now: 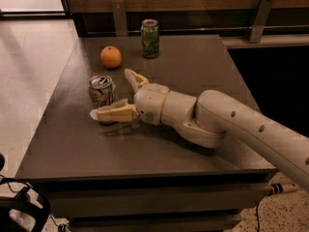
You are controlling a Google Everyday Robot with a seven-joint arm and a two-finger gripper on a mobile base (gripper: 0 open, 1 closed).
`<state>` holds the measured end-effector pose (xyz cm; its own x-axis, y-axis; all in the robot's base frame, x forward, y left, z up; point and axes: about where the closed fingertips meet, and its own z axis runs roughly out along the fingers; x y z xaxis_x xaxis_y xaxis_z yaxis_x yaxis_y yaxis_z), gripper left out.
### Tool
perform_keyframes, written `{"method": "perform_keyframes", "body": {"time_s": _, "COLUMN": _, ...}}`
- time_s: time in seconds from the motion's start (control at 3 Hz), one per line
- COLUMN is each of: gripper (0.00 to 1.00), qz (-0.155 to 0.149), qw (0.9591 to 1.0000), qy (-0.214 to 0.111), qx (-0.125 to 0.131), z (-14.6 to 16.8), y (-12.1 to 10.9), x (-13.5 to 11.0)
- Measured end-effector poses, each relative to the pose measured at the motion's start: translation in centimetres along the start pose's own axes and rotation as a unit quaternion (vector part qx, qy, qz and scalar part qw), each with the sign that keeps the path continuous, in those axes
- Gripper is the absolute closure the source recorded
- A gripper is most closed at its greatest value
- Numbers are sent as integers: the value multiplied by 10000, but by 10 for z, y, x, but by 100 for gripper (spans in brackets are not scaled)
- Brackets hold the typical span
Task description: Knock 7up can over
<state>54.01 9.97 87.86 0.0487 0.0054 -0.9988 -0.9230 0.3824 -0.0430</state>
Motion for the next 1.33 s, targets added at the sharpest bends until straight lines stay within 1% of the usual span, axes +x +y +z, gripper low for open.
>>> {"method": "perform_keyframes", "body": {"time_s": 1.0, "gripper": 86, "qz": -14, "qw": 10000, "qy": -3, "qx": -51, "z": 4, "y": 4, "x": -2}}
{"method": "perform_keyframes", "body": {"time_s": 1.33, "gripper": 100, "qz": -19, "qw": 10000, "qy": -5, "qx": -68, "z": 6, "y": 6, "x": -3}}
